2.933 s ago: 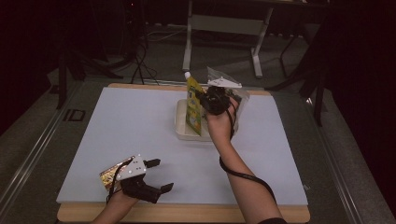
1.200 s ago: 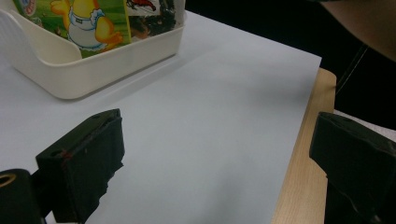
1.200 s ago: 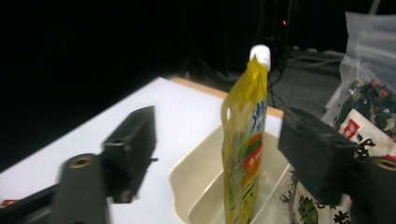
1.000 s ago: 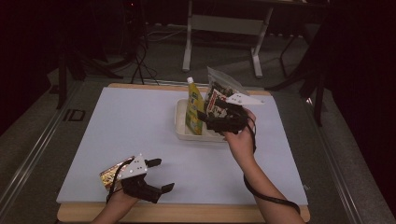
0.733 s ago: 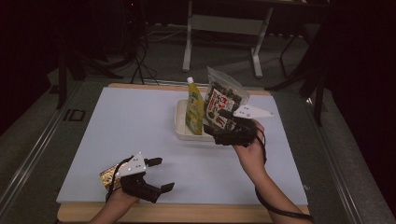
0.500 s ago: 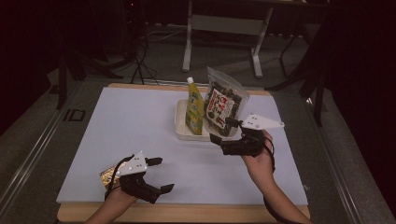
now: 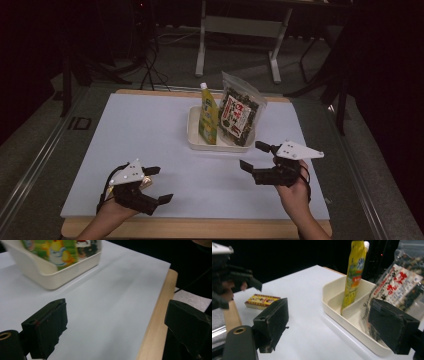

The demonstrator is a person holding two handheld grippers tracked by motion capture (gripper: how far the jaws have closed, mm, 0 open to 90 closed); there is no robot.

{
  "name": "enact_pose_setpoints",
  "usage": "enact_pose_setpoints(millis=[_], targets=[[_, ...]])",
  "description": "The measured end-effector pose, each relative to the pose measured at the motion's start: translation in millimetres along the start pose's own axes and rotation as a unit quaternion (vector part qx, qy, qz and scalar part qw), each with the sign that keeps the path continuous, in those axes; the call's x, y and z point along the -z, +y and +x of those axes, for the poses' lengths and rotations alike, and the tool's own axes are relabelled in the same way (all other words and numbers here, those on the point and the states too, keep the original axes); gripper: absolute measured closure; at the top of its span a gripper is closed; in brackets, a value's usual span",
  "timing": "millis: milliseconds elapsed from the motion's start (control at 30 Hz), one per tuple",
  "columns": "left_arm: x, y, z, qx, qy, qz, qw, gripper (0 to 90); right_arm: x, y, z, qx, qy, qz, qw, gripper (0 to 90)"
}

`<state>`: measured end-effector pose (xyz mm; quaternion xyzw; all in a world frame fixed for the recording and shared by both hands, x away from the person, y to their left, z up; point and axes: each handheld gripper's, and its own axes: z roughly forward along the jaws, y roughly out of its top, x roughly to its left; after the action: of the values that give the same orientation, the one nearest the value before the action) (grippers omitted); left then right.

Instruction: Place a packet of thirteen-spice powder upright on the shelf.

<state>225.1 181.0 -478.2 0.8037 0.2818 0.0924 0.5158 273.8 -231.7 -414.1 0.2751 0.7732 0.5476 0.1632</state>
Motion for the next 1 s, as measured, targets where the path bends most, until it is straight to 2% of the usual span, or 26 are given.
enact_pose_setpoints(millis=[167, 233, 300, 367, 433, 467, 567, 600, 667, 700, 800, 867, 933, 1000], targets=[[15.9, -2.7, 11.8, 0.005, 0.025, 0.012, 0.9996, 4.7, 7.8, -9.3, 0.7, 0.006, -0.005, 0.003, 1.0000, 15.5], [22.4, -4.4, 17.3, 0.009, 0.040, 0.018, 0.9990, 4.8, 11.5, -12.3, 1.0, 0.006, -0.027, 0.003, 0.9996, 15.2], [28.4, -7.0, 22.9, 0.013, 0.056, 0.024, 0.9981, 4.8, 14.9, -14.6, -0.5, 0.003, -0.024, 0.000, 0.9997, 15.0], [33.7, -10.7, 28.4, 0.022, 0.065, 0.028, 0.9973, 4.8, 18.5, -16.8, -1.5, 0.004, -0.024, -0.003, 0.9997, 14.2], [37.0, -15.4, 33.4, 0.027, 0.069, 0.038, 0.9965, 4.8, 20.8, -18.5, -2.8, 0.002, -0.015, -0.003, 0.9999, 13.3], [37.8, -17.7, 35.6, 0.027, 0.078, 0.046, 0.9955, 4.8, 21.8, -19.2, -2.7, 0.006, -0.016, -0.006, 0.9998, 13.0], [37.1, -24.5, 42.6, 0.033, 0.087, 0.074, 0.9929, 4.8, 22.8, -20.4, -2.4, 0.010, -0.013, -0.007, 0.9998, 12.2], [36.4, -26.7, 44.5, 0.034, 0.086, 0.082, 0.9924, 4.9, 22.8, -20.9, -1.8, 0.011, -0.011, -0.009, 0.9998, 11.9], [34.5, -30.4, 48.4, 0.035, 0.094, 0.102, 0.9897, 5.9, 22.2, -22.2, -1.1, 0.010, -0.004, -0.005, 0.9999, 11.7], [33.5, -32.2, 49.9, 0.037, 0.091, 0.106, 0.9894, 5.9, 22.0, -23.1, -0.5, 0.009, -0.002, -0.006, 0.9999, 11.7], [29.5, -36.7, 54.0, 0.038, 0.096, 0.134, 0.9856, 5.9, 21.0, -25.2, 0.9, 0.005, 0.009, -0.006, 0.9999, 11.4], [26.5, -39.7, 56.5, 0.036, 0.106, 0.151, 0.9822, 7.2, 21.2, -26.1, 1.8, -0.003, 0.018, -0.009, 0.9998, 11.2], [24.9, -41.4, 58.4, 0.038, 0.102, 0.154, 0.9820, 9.0, 21.2, -26.2, 2.0, -0.003, 0.021, -0.009, 0.9997, 11.2], [19.7, -45.3, 64.4, 0.039, 0.105, 0.166, 0.9798, 11.8, 20.8, -25.9, 2.9, 0.001, 0.022, -0.005, 0.9998, 11.1]])
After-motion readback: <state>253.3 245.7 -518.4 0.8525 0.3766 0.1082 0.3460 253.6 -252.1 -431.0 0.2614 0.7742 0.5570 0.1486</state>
